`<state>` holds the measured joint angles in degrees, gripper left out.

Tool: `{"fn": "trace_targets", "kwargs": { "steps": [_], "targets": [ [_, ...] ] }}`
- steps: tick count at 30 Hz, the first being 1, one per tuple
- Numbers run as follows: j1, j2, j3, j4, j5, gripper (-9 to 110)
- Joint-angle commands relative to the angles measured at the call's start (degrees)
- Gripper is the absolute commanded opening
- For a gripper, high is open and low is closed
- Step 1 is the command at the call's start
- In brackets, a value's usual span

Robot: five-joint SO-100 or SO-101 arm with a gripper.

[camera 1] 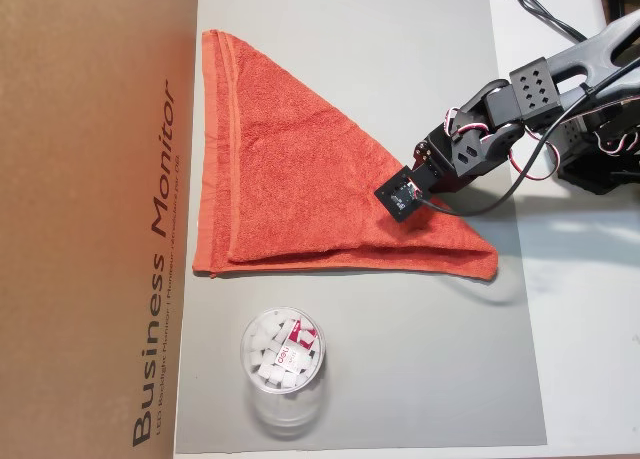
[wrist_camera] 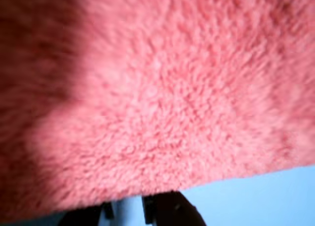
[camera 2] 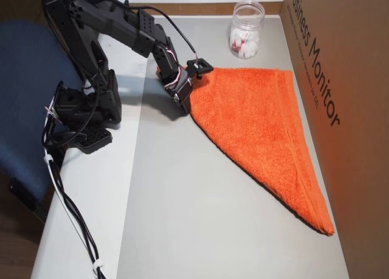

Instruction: Fold the blanket.

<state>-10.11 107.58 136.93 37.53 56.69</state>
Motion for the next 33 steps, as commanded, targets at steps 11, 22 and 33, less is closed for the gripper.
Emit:
{"fn": "trace_targets", "kwargs": {
  "steps": [11,22,33],
  "targets": [
    [-0.2,26.3,11.8,0.9,-3.3,1],
    [-0.3,39.0,14.5,10.3,-18.5,1],
    [-5.7,38.9,4.7,29.1,-25.6,9]
  ]
}}
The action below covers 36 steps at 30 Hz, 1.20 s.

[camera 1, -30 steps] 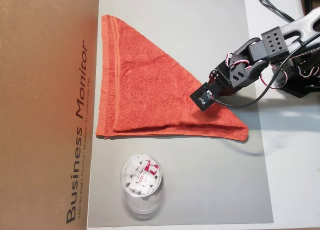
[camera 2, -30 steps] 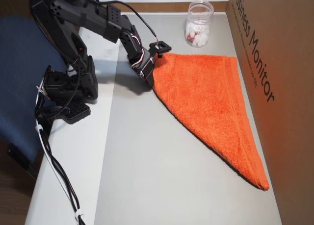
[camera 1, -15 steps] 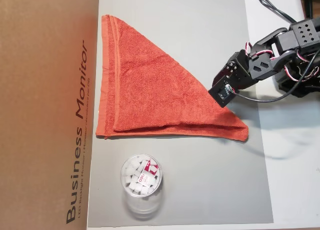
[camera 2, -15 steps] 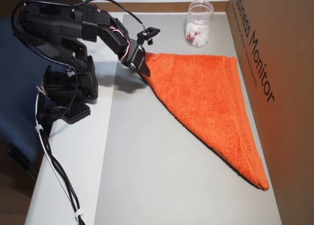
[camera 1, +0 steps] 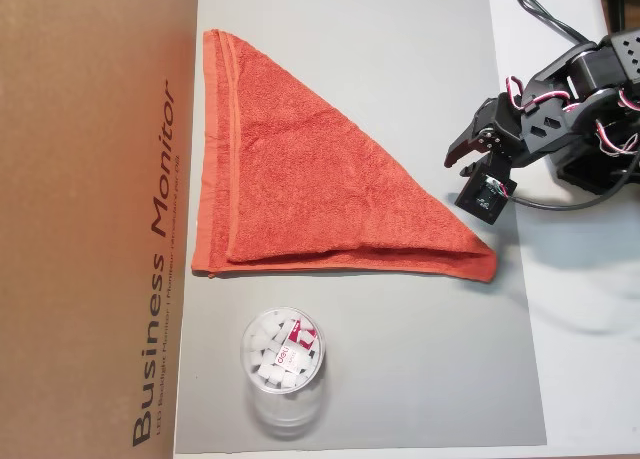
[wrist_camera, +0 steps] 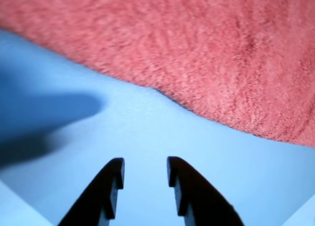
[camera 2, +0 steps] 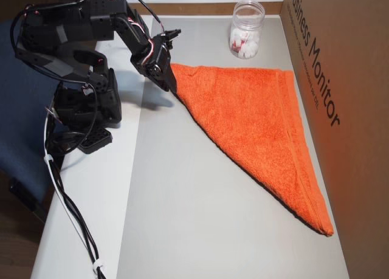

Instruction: Fold the blanket.

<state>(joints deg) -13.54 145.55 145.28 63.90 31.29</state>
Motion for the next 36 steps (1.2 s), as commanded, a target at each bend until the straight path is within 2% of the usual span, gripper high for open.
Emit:
{"fn": "trace_targets", "kwargs": {
  "steps": [1,10,15,23,36],
  "targets": [
    [-3.4,1.0,-4.1,3.3,-0.2,9],
    [-14.1,0.3,-3.3,2.7,-0.1,9],
    [-18.7,-6.6,-5.3,1.8,-0.1,9],
    [-23.9,-19.4,-8.7,-8.6,0.0,10],
    [-26.6,-24.4,-9.9,-8.9,0.0,10]
  ]
}}
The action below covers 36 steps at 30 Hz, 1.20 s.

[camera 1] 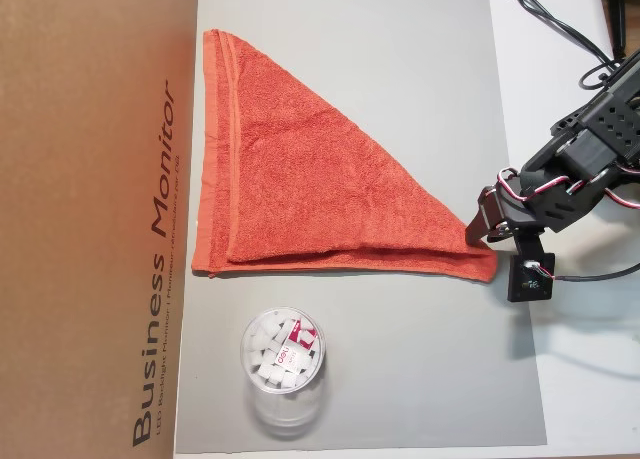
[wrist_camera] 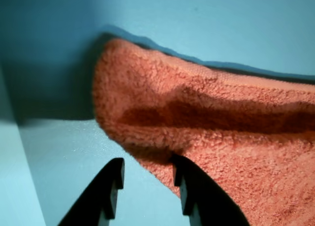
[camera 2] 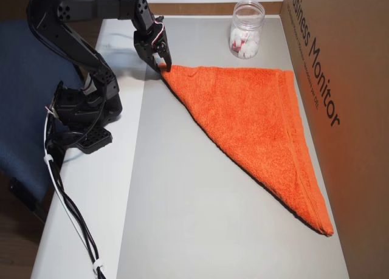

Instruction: Fold the blanket.

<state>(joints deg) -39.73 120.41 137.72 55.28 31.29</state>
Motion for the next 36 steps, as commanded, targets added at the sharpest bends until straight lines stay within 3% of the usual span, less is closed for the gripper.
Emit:
{"fn": "trace_targets", "kwargs": {
  "steps": [1,15,24,27,36],
  "targets": [
    [-0.3,0.8,-2.5,-0.3,0.0,10],
    [-0.4,-3.1,-2.5,-0.7,0.0,10],
    [-0.4,-9.8,-3.3,-7.9,0.0,10],
    [-0.5,-10.9,-3.3,-7.2,0.2,15],
    [-3.3,-14.3,-5.9,-7.3,6.5,17]
  ]
}}
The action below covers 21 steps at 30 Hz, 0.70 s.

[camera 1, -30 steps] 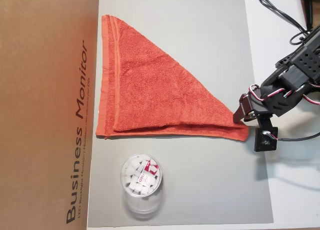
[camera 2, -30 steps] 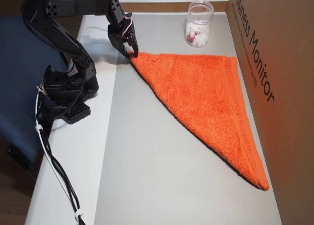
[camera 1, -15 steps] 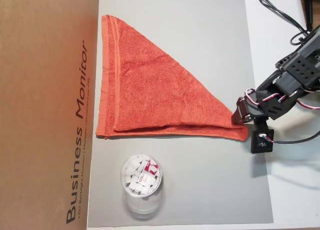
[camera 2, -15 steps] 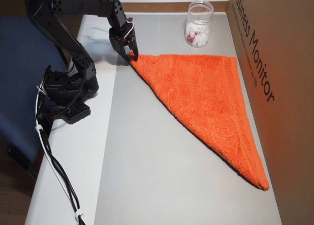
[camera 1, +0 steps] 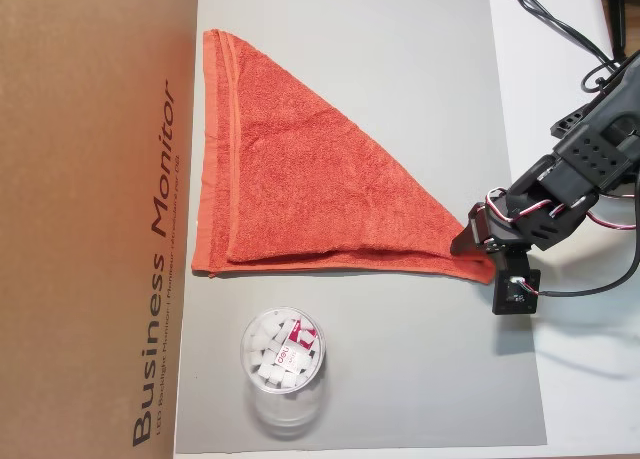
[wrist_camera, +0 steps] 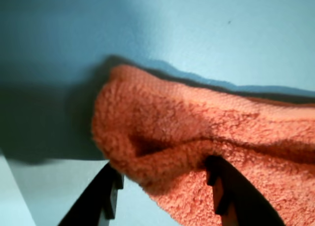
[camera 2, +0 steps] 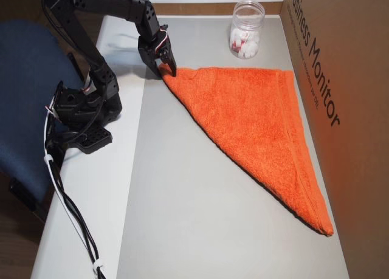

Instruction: Fold the blanket.

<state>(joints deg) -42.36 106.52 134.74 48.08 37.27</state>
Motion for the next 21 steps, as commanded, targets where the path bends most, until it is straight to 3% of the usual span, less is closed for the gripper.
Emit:
{"fn": "trace_targets", "kwargs": {
  "steps": [1,11,21],
  "targets": [
    [-0.9,-1.0,-3.3,-0.1,0.5,17],
    [-2.7,-5.4,-6.0,-1.0,1.3,16],
    [-1.1,-6.0,-6.3,-0.9,1.3,5]
  ]
}}
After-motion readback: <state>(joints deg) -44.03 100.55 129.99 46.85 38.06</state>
